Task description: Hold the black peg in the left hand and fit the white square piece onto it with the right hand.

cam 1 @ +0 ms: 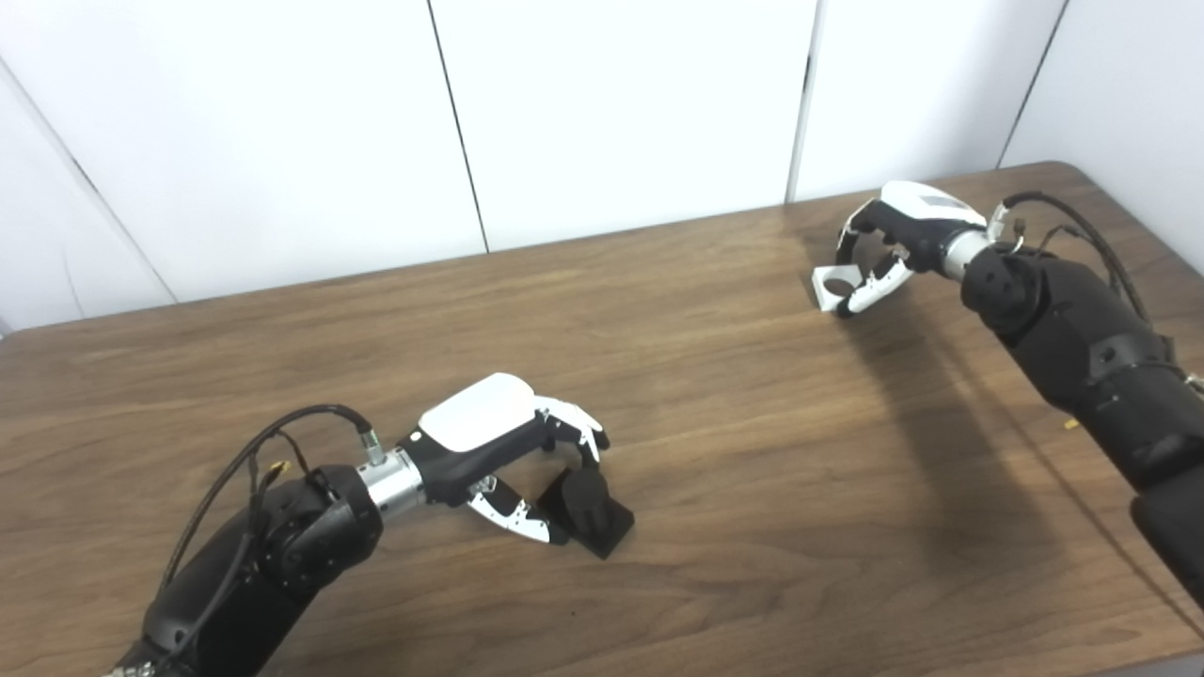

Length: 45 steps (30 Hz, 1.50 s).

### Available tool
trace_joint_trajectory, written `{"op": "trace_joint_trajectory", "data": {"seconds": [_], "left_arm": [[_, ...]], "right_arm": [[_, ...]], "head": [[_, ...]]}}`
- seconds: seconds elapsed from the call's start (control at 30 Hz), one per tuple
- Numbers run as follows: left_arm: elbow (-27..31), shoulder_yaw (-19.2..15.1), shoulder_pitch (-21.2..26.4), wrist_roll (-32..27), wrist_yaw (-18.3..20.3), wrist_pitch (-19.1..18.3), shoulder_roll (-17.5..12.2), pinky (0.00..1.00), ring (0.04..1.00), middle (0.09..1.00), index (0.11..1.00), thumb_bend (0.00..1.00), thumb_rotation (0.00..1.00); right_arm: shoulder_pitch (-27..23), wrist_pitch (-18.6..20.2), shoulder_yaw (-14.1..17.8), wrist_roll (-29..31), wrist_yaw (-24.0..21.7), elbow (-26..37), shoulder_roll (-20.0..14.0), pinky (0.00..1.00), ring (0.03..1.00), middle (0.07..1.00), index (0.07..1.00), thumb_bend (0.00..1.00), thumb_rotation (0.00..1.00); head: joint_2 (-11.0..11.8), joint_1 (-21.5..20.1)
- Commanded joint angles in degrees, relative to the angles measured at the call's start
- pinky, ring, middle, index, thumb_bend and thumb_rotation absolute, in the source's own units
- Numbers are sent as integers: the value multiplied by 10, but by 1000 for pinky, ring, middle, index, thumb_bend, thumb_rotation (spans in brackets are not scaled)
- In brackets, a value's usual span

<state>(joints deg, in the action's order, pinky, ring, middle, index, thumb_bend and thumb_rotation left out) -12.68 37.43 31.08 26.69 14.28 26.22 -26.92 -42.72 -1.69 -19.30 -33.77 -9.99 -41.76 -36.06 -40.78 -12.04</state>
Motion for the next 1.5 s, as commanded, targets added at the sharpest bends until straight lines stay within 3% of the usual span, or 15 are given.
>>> {"op": "trace_joint_trajectory", "data": {"seconds": [0.0,0.33,0.67,0.8,0.93,1.47], "left_arm": [[-8,21,-19,30,41,7,-16,568,717,761,495,520,75],[-15,17,-18,21,49,7,-15,571,720,764,495,521,73],[-27,22,-10,16,45,7,-14,569,713,757,495,521,72],[-29,21,-9,15,53,7,-12,580,718,761,495,521,72],[-29,23,-8,13,51,7,-12,575,715,757,495,521,72],[-35,12,-9,16,59,7,-2,584,714,758,494,520,73]], "right_arm": [[-5,-11,-2,-5,5,5,-5,754,844,801,485,523,140],[7,-13,11,-6,17,61,-13,785,859,799,484,521,141],[23,3,45,5,-15,188,-26,867,873,795,484,521,139],[28,2,54,7,-25,231,-28,836,862,786,483,522,140],[34,9,58,8,-48,280,-31,769,856,794,483,521,142],[68,-2,78,104,-153,458,-11,749,843,798,482,523,140]], "head": [[-2,2],[-2,2],[0,-1],[0,-2],[0,-1],[-11,40]]}}
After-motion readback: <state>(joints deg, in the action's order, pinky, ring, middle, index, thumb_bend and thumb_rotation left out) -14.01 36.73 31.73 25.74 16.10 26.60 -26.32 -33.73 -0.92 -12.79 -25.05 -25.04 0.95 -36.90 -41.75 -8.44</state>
